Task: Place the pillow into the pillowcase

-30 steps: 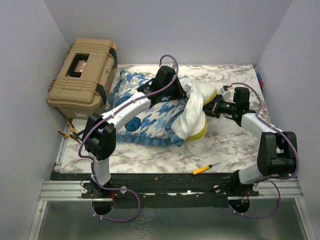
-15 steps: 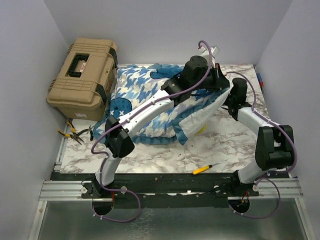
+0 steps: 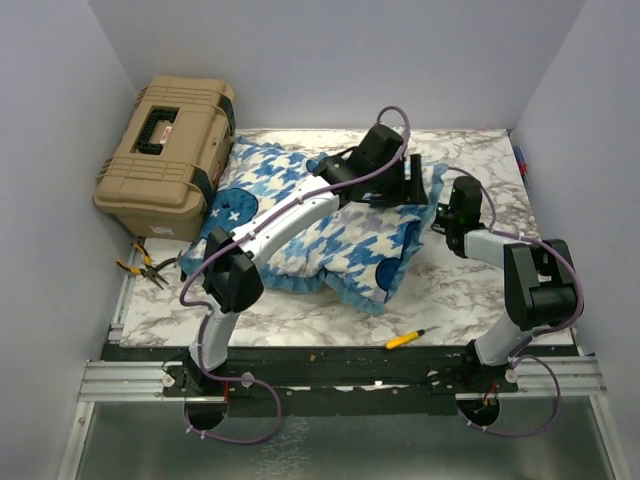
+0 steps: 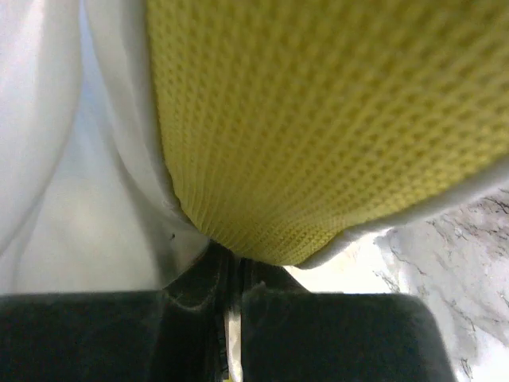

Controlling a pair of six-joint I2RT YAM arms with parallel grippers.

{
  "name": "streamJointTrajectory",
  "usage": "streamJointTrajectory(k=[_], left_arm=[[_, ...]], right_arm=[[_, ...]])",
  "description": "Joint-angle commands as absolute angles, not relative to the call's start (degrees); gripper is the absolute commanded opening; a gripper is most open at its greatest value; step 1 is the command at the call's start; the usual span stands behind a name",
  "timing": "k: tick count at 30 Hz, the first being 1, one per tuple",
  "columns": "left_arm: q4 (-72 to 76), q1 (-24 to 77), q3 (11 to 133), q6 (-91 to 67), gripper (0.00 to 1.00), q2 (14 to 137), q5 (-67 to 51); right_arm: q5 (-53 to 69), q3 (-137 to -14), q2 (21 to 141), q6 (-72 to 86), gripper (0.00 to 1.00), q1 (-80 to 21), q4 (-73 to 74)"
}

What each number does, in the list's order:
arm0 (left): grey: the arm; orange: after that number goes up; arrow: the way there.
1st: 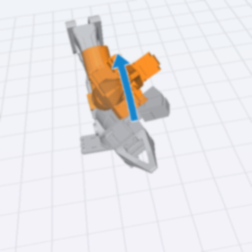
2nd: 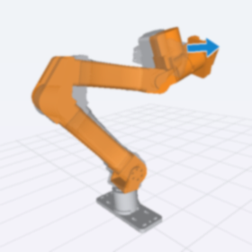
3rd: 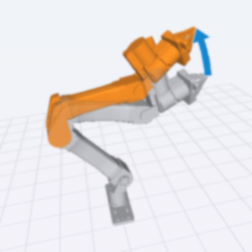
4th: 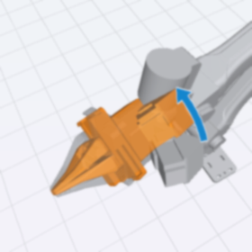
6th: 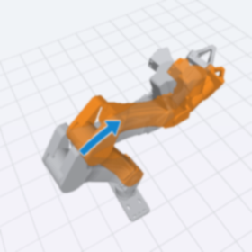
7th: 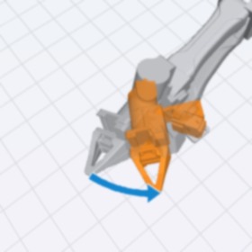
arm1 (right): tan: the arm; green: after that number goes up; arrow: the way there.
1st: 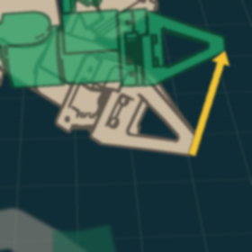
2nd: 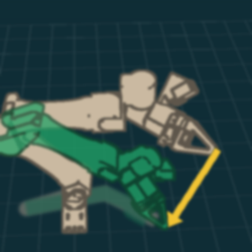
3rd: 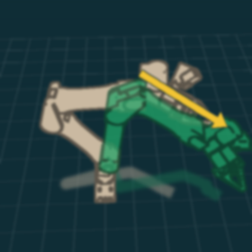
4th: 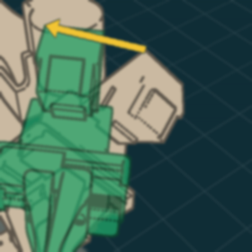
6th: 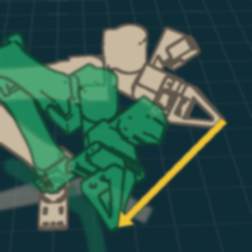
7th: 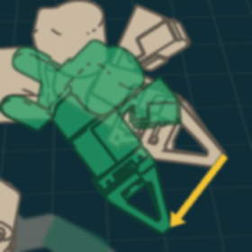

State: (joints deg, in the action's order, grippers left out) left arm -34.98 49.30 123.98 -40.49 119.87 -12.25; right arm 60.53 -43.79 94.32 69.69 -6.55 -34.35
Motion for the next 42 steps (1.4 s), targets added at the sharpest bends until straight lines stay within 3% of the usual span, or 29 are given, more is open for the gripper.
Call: streamJointTrajectory(k=[1, 11, 15, 19, 27, 28, 29, 31, 34, 37, 42], left_arm=[[-47.86, 46.71, 116.41, -37.75, 0.74, 111.44, -3.47], [-45.93, 49.83, 103.49, -39.92, 0.71, 103.91, 1.49], [-38.21, 51.65, 103.96, -40.03, 0.49, 106.17, -4.07], [-34.66, 52.01, 107.16, -40.42, 0.01, 109.86, -8.46], [-30.22, 52.75, 110.16, -39.07, 0.0, 108.67, -11.74], [-30.45, 52.78, 109.57, -38.77, 0.02, 107.62, -10.58], [-30.56, 52.8, 108.53, -38.57, 0.11, 106.28, -9.18], [-31.62, 52.84, 106.39, -37.71, 0.4, 103.54, -5.75], [-34.55, 53.25, 102.91, -35.68, 0.64, 99.96, 0.15], [-40.46, 54.28, 101.17, -32.5, 0.72, 98.23, 7.99], [-48.39, 56.74, 99.11, -27.45, 0.74, 98.94, 17.49]], right_arm=[[62.05, -43.69, 94.87, 71.13, 0.0, -6.88, -39.92], [62.29, -45.13, 96.58, 71.35, 0.0, -6.94, -39.44], [62.53, -45.61, 96.83, 71.37, 0.0, -6.95, -39.36], [62.6, -45.62, 96.45, 71.38, 0.0, -6.94, -39.17], [62.75, -46.2, 96.11, 71.1, 0.0, -6.94, -38.42], [62.63, -46.37, 96.15, 71.1, 0.0, -6.92, -38.19], [62.57, -46.47, 96.22, 71.15, 0.0, -6.92, -38.07], [62.45, -46.56, 96.25, 71.19, 0.0, -6.94, -38.11], [62.36, -46.58, 96.4, 71.34, 0.0, -6.9, -37.84], [62.23, -46.47, 96.37, 71.22, 0.0, -6.95, -37.35], [62.23, -46.49, 96.27, 70.8, 0.0, -6.95, -36.4]])
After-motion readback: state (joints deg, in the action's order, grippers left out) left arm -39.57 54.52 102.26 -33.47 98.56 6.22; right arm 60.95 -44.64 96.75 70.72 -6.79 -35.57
